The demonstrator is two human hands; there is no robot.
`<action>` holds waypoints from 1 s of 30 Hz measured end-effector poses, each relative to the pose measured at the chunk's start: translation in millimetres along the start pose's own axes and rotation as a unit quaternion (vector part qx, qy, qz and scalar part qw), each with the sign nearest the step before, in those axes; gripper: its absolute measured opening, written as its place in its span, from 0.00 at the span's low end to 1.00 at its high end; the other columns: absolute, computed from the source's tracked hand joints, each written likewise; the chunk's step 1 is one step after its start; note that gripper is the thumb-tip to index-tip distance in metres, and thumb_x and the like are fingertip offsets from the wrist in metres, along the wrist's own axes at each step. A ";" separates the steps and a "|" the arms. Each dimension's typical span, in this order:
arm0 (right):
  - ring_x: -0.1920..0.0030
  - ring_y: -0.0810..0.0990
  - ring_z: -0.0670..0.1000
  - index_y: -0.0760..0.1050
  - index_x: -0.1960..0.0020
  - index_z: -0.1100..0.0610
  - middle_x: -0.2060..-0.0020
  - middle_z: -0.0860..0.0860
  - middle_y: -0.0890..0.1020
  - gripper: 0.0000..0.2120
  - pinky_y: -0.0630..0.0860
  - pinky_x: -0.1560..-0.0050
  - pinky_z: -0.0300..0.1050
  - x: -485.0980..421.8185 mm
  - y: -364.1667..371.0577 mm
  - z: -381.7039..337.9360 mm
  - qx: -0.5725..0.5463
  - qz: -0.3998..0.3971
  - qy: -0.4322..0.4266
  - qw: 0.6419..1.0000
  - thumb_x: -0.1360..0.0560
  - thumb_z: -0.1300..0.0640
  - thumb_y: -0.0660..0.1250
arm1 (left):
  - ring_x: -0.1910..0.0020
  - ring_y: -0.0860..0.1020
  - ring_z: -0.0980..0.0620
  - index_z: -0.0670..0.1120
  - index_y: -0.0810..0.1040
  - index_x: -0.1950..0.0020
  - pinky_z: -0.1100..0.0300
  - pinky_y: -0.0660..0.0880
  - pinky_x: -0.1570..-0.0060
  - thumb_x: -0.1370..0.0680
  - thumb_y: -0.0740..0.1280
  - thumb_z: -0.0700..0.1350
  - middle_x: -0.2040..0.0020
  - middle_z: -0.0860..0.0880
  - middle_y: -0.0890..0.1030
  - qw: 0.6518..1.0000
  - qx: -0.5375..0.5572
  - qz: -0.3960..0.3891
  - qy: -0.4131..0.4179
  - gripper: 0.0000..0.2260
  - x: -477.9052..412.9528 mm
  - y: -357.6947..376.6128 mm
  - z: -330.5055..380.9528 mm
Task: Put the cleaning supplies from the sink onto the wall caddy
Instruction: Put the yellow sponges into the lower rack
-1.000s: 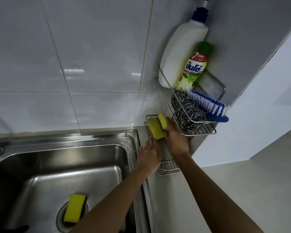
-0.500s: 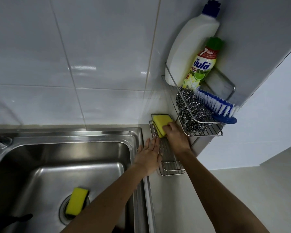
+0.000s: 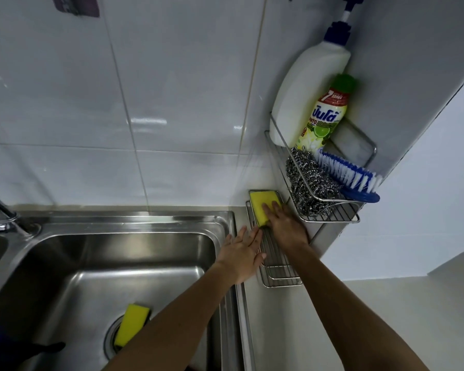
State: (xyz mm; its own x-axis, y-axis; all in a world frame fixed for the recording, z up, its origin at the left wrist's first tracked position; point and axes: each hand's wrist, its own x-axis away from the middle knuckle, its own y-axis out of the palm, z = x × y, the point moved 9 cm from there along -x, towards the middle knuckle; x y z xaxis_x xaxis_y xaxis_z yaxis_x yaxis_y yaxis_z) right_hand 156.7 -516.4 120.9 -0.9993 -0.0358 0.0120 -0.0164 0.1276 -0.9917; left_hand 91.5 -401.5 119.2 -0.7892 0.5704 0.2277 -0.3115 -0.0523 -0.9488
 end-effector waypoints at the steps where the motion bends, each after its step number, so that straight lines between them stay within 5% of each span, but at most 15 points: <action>1: 0.26 0.63 0.52 0.58 0.24 0.47 0.24 0.50 0.63 0.30 0.61 0.39 0.19 -3.3 1.4 4.8 -0.019 -0.004 0.019 1.000 0.22 0.35 0.46 | 0.21 0.41 0.48 0.47 0.41 0.21 0.45 0.46 0.23 0.17 0.45 0.56 0.20 0.50 0.41 1.000 -0.003 -0.003 -0.001 0.28 -0.5 -0.3 -0.2; 2: 0.28 0.66 0.52 0.59 0.25 0.48 0.25 0.51 0.65 0.32 0.62 0.40 0.20 -4.8 -0.4 3.6 0.006 0.002 0.008 1.000 0.24 0.33 0.44 | 0.21 0.41 0.47 0.47 0.41 0.21 0.45 0.46 0.23 0.17 0.45 0.56 0.20 0.50 0.41 1.000 -0.005 -0.006 -0.002 0.28 -1.2 -0.3 -0.3; 4: 0.29 0.68 0.57 0.57 0.24 0.49 0.26 0.54 0.66 0.26 0.67 0.36 0.36 -5.3 -1.8 3.2 -0.001 -0.004 0.012 1.000 0.20 0.42 0.48 | 0.21 0.41 0.48 0.47 0.41 0.21 0.45 0.47 0.23 0.17 0.45 0.56 0.20 0.50 0.41 1.000 -0.011 -0.008 -0.005 0.28 -2.2 0.9 0.1; 7: 0.31 0.70 0.51 0.65 0.28 0.50 0.29 0.50 0.70 0.23 0.60 0.53 0.14 -4.8 -1.7 -0.2 0.028 -0.013 0.029 0.999 0.20 0.44 0.50 | 0.21 0.42 0.47 0.47 0.42 0.21 0.45 0.48 0.23 0.17 0.45 0.56 0.20 0.50 0.42 1.000 -0.025 -0.009 -0.006 0.28 -3.8 2.0 -0.4; 8: 0.30 0.69 0.52 0.62 0.26 0.50 0.27 0.51 0.68 0.23 0.62 0.48 0.16 -3.3 -3.4 -0.2 0.028 -0.011 0.043 0.999 0.19 0.46 0.50 | 0.21 0.42 0.47 0.47 0.42 0.21 0.44 0.49 0.23 0.17 0.45 0.56 0.20 0.50 0.42 0.999 -0.032 -0.009 -0.006 0.28 -4.8 1.4 -0.9; 11: 0.24 0.56 0.59 0.44 0.22 0.51 0.22 0.53 0.51 0.28 0.65 0.29 0.53 4.3 -11.7 -4.5 0.023 0.001 0.060 0.998 0.19 0.59 0.50 | 0.21 0.43 0.47 0.47 0.42 0.21 0.44 0.50 0.23 0.17 0.45 0.57 0.20 0.50 0.43 0.999 -0.041 -0.012 -0.004 0.28 -5.9 0.8 -1.4; 14: 0.22 0.44 0.56 0.36 0.23 0.57 0.22 0.53 0.40 0.31 0.52 0.24 0.53 23.3 -12.2 -9.5 0.057 -0.037 0.037 0.997 0.20 0.64 0.49 | 0.20 0.44 0.47 0.47 0.41 0.21 0.44 0.48 0.23 0.17 0.44 0.56 0.20 0.49 0.43 0.999 -0.043 -0.010 -0.007 0.28 0.2 -0.6 -2.3; 16: 0.22 0.42 0.55 0.35 0.23 0.60 0.22 0.54 0.39 0.31 0.52 0.24 0.52 36.1 -16.5 -11.6 0.063 -0.035 0.037 0.997 0.21 0.65 0.48 | 0.20 0.44 0.47 0.46 0.40 0.21 0.45 0.45 0.23 0.17 0.44 0.54 0.20 0.48 0.42 0.999 -0.033 0.003 -0.020 0.27 6.9 -3.1 -6.8; 18: 0.22 0.46 0.56 0.37 0.23 0.60 0.22 0.55 0.40 0.30 0.57 0.26 0.52 49.1 -27.9 -19.2 0.047 -0.037 0.057 0.997 0.20 0.64 0.48 | 0.20 0.44 0.47 0.45 0.40 0.21 0.46 0.45 0.23 0.17 0.45 0.53 0.20 0.47 0.42 0.999 -0.015 0.021 -0.032 0.27 17.7 -5.8 -15.5; 21: 0.22 0.47 0.57 0.41 0.22 0.60 0.22 0.56 0.44 0.28 0.51 0.23 0.52 71.0 -42.6 -43.2 0.014 -0.015 0.067 0.998 0.18 0.55 0.48 | 0.20 0.49 0.47 0.43 0.44 0.21 0.45 0.48 0.23 0.17 0.48 0.50 0.20 0.46 0.48 0.997 -0.025 0.052 -0.044 0.27 40.9 -3.2 -40.9; 26: 0.22 0.46 0.53 0.47 0.22 0.55 0.21 0.52 0.50 0.29 0.50 0.24 0.54 108.6 -25.5 -117.8 -0.008 0.027 0.014 1.000 0.19 0.47 0.49 | 0.21 0.52 0.49 0.45 0.49 0.21 0.46 0.51 0.24 0.17 0.49 0.50 0.20 0.48 0.52 0.993 -0.014 0.017 -0.114 0.26 107.5 42.1 -120.9; 30: 0.21 0.46 0.53 0.47 0.22 0.55 0.21 0.51 0.48 0.31 0.48 0.24 0.53 128.7 29.5 -180.8 -0.040 -0.022 -0.021 0.999 0.20 0.45 0.52 | 0.21 0.50 0.48 0.44 0.48 0.21 0.46 0.49 0.24 0.16 0.47 0.51 0.20 0.47 0.50 0.983 -0.006 -0.064 -0.175 0.25 169.5 91.0 -181.2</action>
State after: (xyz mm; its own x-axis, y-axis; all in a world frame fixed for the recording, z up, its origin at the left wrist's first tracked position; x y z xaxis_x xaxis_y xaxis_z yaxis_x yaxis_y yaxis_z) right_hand 21.5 -338.0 116.4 -0.9952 -0.0848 0.0489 -0.0654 0.2044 -0.9767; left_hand 25.3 -161.0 31.8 -0.8782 0.2555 0.4044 -0.4153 0.0120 -0.9096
